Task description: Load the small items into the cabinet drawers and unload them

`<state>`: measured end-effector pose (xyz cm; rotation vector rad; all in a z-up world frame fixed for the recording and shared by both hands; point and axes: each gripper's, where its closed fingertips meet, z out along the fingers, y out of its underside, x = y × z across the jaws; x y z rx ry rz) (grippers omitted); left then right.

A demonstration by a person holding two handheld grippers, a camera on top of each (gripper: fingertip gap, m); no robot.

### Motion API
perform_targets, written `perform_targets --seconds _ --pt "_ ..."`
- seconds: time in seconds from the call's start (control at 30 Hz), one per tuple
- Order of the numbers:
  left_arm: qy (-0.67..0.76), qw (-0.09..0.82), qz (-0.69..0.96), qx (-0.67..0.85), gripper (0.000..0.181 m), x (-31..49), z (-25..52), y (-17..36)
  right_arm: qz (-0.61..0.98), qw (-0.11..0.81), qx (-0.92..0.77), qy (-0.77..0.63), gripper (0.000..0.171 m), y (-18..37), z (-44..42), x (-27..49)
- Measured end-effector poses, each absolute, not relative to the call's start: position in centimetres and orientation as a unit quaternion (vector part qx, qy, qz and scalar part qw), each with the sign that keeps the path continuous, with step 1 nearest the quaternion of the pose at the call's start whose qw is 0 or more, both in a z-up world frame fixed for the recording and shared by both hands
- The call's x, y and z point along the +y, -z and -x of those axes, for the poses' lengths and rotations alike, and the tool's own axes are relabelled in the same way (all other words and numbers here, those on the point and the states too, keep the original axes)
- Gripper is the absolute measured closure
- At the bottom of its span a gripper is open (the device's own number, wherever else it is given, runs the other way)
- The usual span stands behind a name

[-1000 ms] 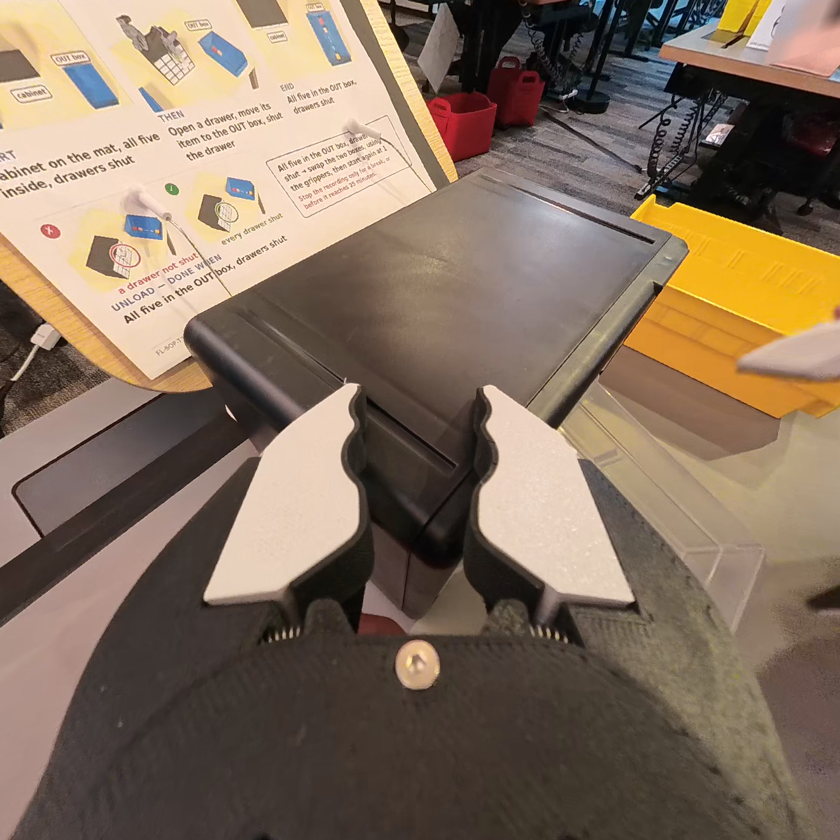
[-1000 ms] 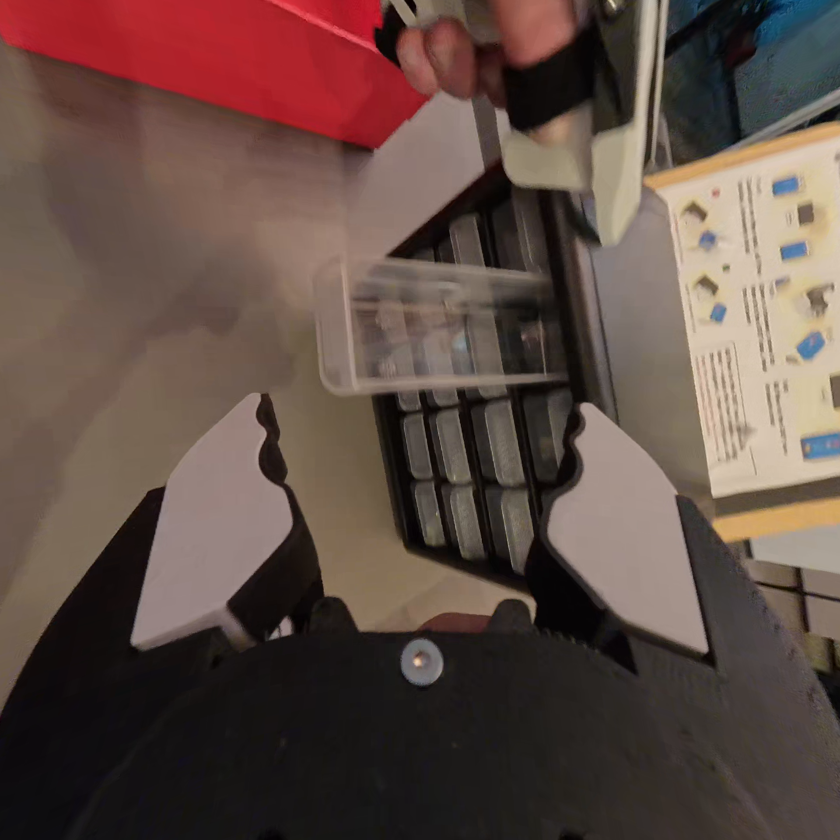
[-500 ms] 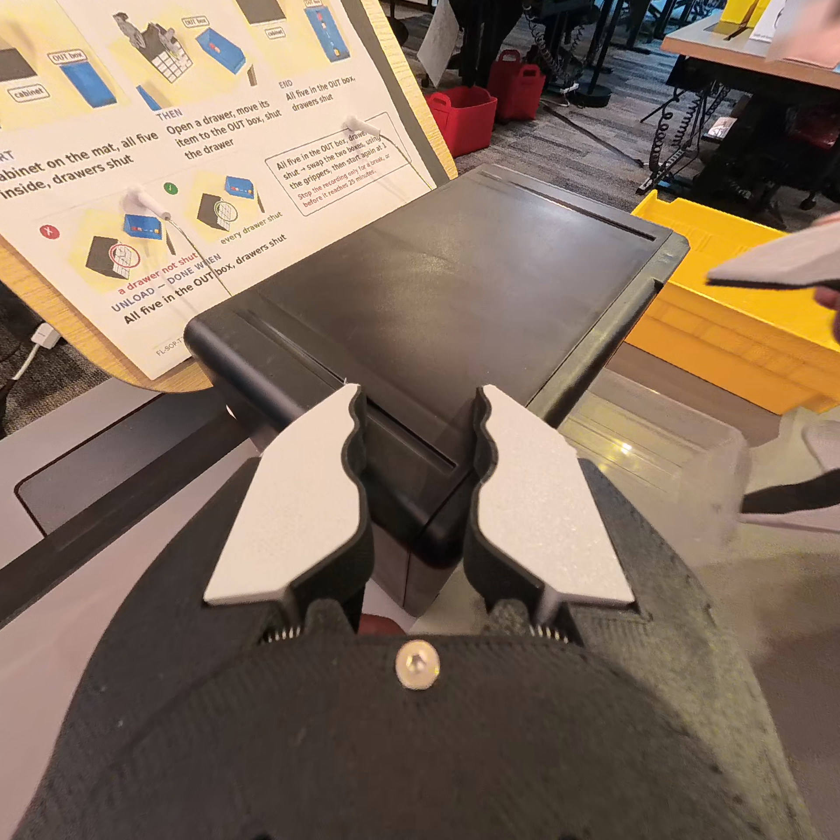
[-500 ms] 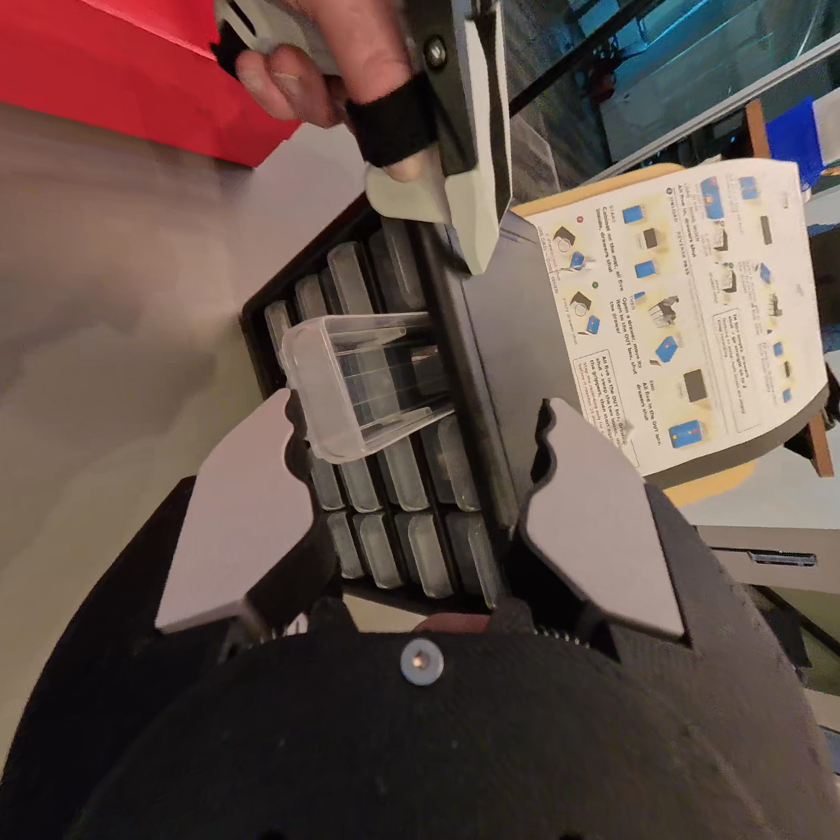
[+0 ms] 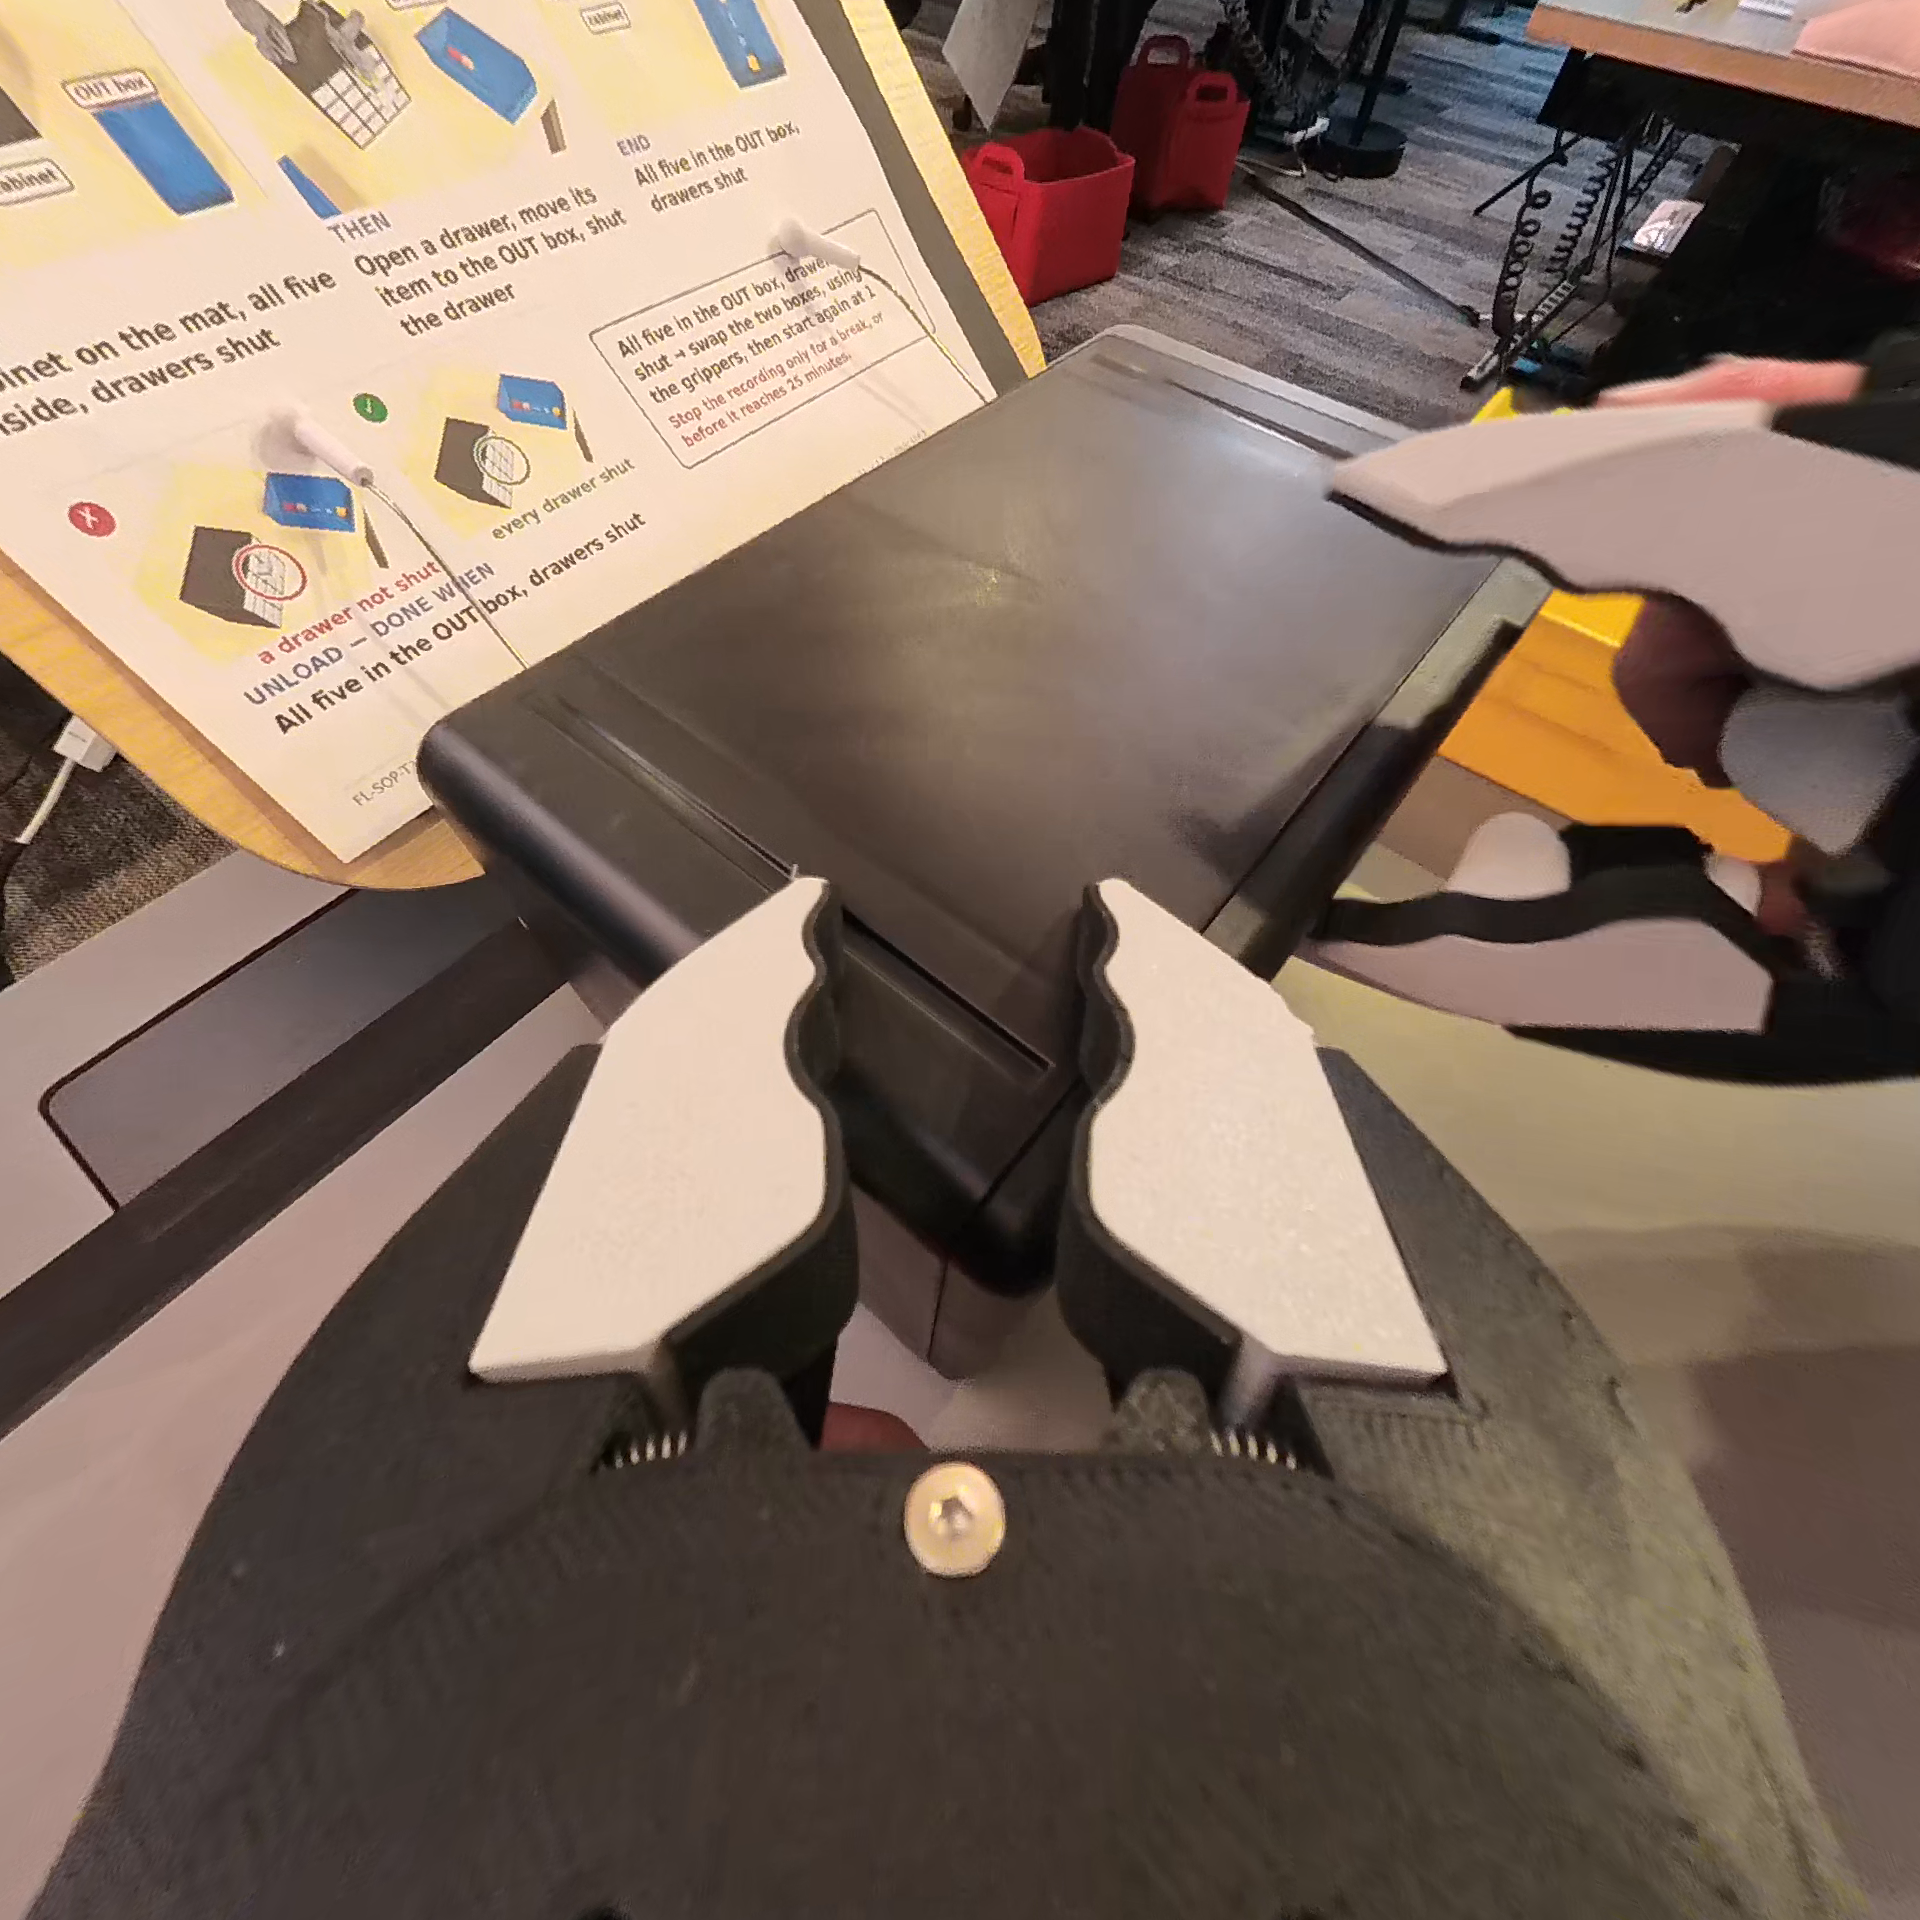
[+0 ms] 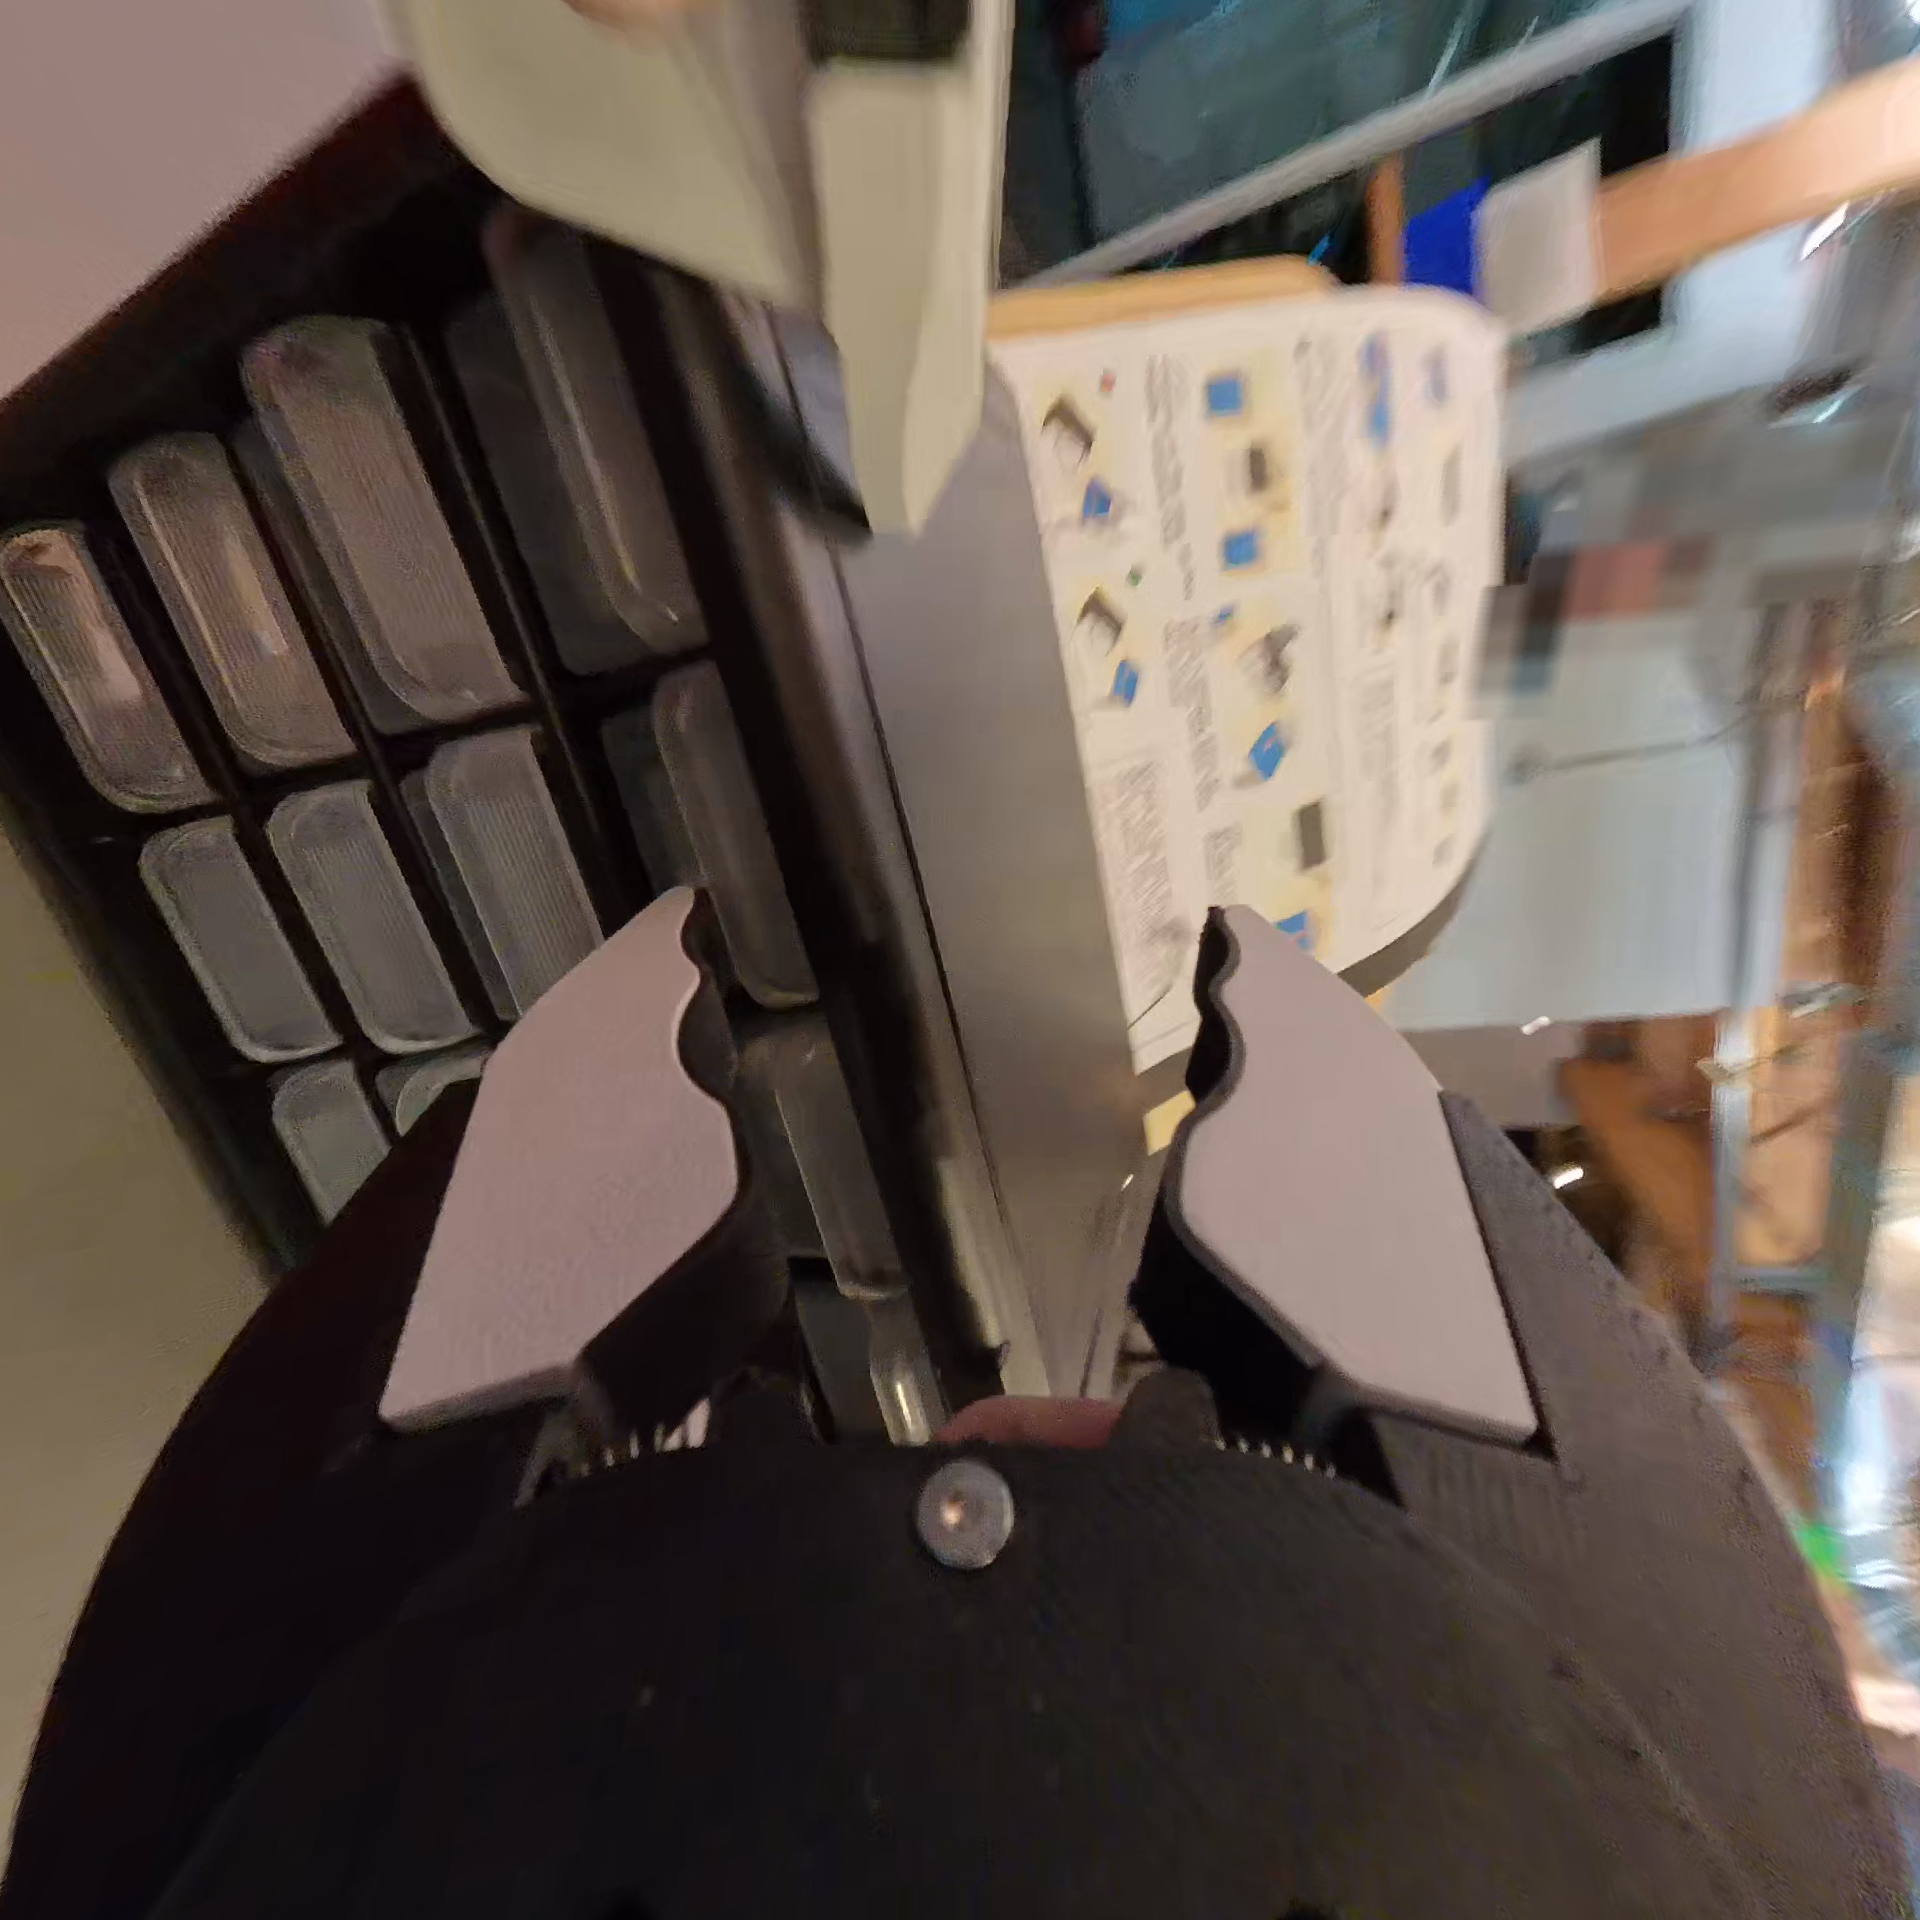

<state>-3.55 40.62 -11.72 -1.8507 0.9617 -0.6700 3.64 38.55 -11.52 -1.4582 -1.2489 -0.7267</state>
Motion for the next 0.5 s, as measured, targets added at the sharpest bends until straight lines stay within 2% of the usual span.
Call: perform_targets --seconds 0.23,0.5 --pt "0.274 0.45 0.754 0.393 0.139 40.6 3.6 11.7 0.511 0.575 -0.558 0.311 0.087 11.8 2.3 36.9" --pt "0.274 0.447 0.755 0.395 0.138 40.6 3.6 11.7 0.475 0.608 -0.534 0.345 0.088 10.7 3.0 38.5"
